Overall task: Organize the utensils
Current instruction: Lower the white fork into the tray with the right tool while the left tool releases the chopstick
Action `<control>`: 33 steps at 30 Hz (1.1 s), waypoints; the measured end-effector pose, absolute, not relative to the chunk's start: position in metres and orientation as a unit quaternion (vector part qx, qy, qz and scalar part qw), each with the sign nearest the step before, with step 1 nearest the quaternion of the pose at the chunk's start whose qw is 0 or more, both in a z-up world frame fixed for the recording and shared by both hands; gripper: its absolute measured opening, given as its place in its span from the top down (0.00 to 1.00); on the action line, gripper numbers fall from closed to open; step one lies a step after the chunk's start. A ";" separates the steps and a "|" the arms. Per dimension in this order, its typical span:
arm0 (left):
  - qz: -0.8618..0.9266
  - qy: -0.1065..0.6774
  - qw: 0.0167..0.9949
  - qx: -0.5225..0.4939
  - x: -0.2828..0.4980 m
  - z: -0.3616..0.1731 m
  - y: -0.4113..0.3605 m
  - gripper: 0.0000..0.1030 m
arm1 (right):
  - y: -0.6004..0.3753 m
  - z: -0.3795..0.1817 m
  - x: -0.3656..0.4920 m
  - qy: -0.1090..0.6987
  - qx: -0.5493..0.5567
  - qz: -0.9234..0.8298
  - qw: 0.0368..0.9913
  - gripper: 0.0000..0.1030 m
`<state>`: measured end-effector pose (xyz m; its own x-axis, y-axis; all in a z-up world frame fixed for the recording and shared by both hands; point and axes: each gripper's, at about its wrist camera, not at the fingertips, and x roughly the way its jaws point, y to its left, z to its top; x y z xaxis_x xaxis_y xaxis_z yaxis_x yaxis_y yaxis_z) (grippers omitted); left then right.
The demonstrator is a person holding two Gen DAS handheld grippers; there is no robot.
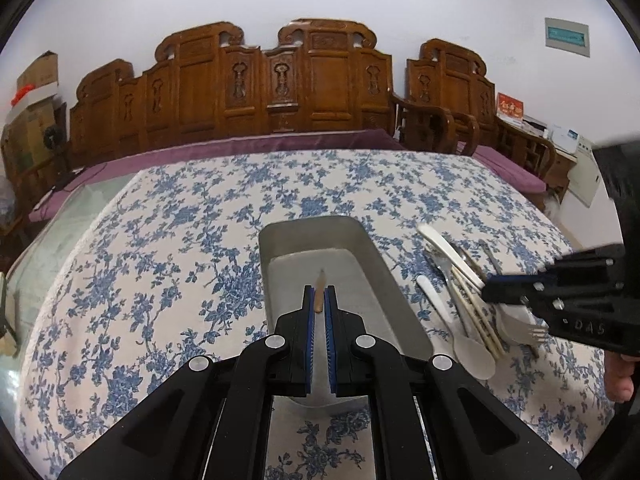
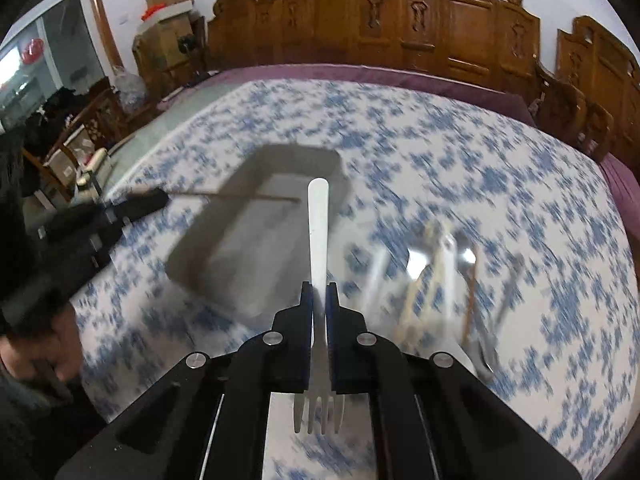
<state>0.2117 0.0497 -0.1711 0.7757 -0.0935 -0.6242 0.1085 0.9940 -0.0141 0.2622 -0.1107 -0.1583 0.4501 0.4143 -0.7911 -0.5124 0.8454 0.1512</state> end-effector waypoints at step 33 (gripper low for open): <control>-0.041 0.357 0.933 -0.028 0.234 -0.175 0.080 0.80 | -0.053 -0.182 0.304 0.454 -0.007 0.317 0.833 0.88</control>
<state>0.2341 0.0801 -0.1752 0.7413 -0.0973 -0.6640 0.0569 0.9950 -0.0822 0.3035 -0.0529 -0.1818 0.3873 0.5216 -0.7602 -0.5351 0.7986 0.2753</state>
